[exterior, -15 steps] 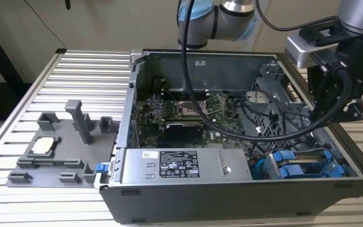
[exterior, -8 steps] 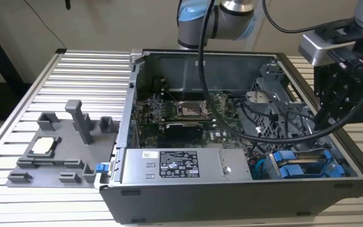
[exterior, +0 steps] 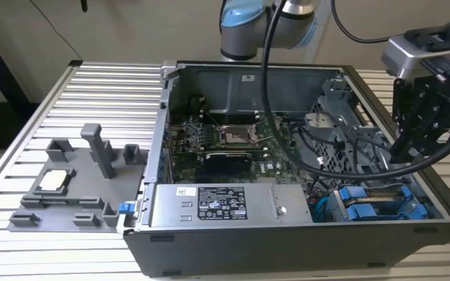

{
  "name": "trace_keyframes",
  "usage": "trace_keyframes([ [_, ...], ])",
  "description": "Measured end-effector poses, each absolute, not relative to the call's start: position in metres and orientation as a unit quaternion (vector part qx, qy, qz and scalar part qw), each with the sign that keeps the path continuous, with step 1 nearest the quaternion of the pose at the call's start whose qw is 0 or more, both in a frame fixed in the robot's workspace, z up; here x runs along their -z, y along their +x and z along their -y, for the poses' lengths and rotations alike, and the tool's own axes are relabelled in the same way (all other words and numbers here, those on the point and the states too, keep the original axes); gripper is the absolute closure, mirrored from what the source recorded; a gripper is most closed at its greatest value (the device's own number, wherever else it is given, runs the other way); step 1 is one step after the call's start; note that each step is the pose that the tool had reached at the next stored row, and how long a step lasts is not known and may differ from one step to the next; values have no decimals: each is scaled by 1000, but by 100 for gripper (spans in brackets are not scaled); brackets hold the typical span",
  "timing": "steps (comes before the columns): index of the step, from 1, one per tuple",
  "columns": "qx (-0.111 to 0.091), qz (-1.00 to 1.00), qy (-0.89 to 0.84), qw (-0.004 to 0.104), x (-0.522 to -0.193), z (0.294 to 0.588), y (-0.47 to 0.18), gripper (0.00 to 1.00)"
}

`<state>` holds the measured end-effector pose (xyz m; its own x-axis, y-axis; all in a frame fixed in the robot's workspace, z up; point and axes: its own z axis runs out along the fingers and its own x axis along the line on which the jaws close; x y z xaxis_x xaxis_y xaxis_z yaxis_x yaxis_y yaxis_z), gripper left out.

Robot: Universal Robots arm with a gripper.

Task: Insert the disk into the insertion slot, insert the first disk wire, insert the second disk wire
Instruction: 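Insert the first disk wire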

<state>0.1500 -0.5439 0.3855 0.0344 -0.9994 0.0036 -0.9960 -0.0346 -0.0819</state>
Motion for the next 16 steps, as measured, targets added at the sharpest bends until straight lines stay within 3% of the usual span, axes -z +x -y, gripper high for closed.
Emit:
trace_keyframes([
  [9,19,-699,-715,17,-379,545,155,81],
  [16,17,-700,-714,14,-371,552,160,81],
])
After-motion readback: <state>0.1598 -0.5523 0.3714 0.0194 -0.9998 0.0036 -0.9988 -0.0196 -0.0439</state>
